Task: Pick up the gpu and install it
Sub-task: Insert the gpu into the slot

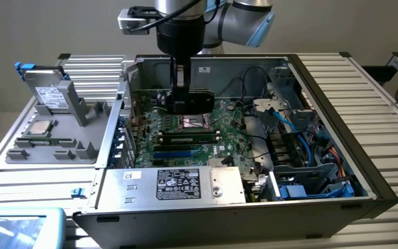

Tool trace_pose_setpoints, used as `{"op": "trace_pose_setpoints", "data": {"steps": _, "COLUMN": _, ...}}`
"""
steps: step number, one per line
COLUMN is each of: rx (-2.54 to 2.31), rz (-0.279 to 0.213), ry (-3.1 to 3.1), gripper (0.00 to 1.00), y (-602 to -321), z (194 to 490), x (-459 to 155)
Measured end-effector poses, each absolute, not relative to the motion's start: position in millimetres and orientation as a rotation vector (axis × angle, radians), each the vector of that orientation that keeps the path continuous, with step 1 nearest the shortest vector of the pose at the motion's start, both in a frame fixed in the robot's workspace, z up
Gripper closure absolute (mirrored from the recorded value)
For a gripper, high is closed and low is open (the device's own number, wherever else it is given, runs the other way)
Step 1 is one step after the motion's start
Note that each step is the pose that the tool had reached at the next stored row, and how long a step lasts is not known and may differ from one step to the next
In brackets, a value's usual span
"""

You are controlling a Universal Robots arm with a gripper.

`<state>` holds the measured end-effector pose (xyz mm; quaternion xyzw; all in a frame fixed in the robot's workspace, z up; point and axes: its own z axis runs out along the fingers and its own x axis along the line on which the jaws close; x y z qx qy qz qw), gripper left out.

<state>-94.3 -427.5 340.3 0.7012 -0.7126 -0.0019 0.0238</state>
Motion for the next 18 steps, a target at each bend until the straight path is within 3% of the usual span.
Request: {"op": "trace_pose_setpoints", "data": {"steps": 18, "rx": 2.168, "rz": -0.031, "ry": -2.202, "gripper": 0.71, "y": -454.4, "z": 308.3, "x": -94.4}}
